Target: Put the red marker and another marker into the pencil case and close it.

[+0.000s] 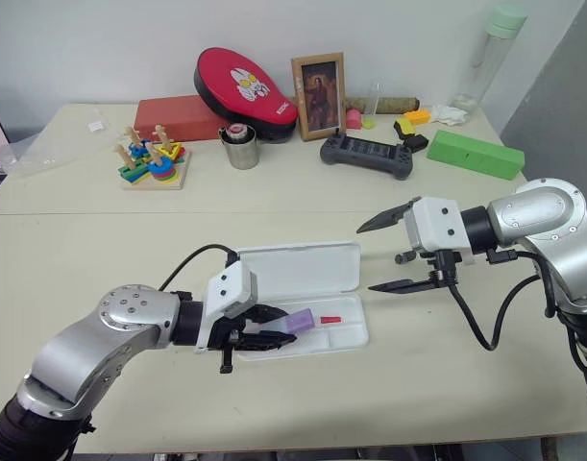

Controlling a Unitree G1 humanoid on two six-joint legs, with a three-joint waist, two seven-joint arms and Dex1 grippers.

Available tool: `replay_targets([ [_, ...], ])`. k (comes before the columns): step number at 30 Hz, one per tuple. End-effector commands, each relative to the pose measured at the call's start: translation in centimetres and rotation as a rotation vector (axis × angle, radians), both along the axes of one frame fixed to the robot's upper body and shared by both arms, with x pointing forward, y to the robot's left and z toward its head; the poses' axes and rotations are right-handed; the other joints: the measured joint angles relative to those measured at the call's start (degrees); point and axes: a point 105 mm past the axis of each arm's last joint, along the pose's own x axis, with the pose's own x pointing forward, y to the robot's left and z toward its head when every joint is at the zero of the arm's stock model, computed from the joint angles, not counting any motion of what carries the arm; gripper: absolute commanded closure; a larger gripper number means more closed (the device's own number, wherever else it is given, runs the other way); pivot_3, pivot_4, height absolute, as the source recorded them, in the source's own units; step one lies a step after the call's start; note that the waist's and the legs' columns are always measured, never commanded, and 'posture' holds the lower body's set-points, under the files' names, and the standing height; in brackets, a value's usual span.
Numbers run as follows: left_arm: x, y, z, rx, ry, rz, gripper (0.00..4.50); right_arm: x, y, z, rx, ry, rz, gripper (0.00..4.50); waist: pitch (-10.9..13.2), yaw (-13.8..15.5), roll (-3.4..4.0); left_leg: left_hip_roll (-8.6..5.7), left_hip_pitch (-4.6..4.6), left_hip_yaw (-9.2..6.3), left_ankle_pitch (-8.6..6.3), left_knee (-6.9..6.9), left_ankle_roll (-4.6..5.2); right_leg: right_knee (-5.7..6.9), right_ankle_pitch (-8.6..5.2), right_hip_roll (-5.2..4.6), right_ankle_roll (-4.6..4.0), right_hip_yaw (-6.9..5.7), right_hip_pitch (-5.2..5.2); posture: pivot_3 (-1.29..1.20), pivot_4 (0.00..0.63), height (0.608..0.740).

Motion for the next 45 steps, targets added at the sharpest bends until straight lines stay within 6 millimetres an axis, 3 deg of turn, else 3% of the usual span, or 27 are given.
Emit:
replay_targets([
  [1, 0.3, -0.3, -0.5, 0.012, -0.034, -0.042, 3.29, 0.1, -0.1, 1.2, 0.012, -0.050, -0.005, 0.00, 0.0, 0.0, 0.00, 0.00, 0.00, 0.01, 0.00, 0.00, 0.00, 0.00, 0.00, 0.00, 0.00, 0.00, 0.00, 0.00, 0.150, 0.740],
  [22, 1.2, -1.0, -1.7, 0.077, -0.143, -0.184, 3.29, 0.0, 0.0, 1.4, 0.033, -0.050, -0.016, 0.00, 0.0, 0.0, 0.00, 0.00, 0.00, 0.00, 0.00, 0.00, 0.00, 0.01, 0.00, 0.00, 0.00, -0.01, 0.00, 0.00, 0.150, 0.740],
  [24, 1.1, -1.0, -1.7, 0.077, -0.142, -0.186, 2.57, 0.0, 0.0, 1.4, 0.034, -0.051, -0.015, 0.00, 0.0, 0.0, 0.00, 0.00, 0.00, 0.00, 0.00, 0.00, 0.00, 0.01, 0.00, 0.00, 0.00, 0.00, 0.00, 0.00, 0.150, 0.740],
  [37, 1.6, -1.2, -0.7, 0.030, -0.175, -0.158, 0.04, 0.0, 0.0, 1.4, 0.038, -0.050, -0.020, 0.00, 0.0, 0.0, 0.00, 0.00, 0.00, 0.00, 0.00, 0.01, 0.00, 0.02, 0.00, 0.00, 0.00, -0.01, 0.00, 0.00, 0.150, 0.740],
  [45, 1.3, -0.4, 2.7, -0.043, -0.198, -0.077, 0.04, 0.2, -0.3, 1.4, 0.037, -0.053, -0.037, 0.00, 0.0, 0.0, 0.00, 0.00, -0.01, -0.01, 0.00, 0.00, 0.01, 0.03, 0.00, 0.00, 0.00, 0.00, 0.00, 0.00, 0.150, 0.740],
])
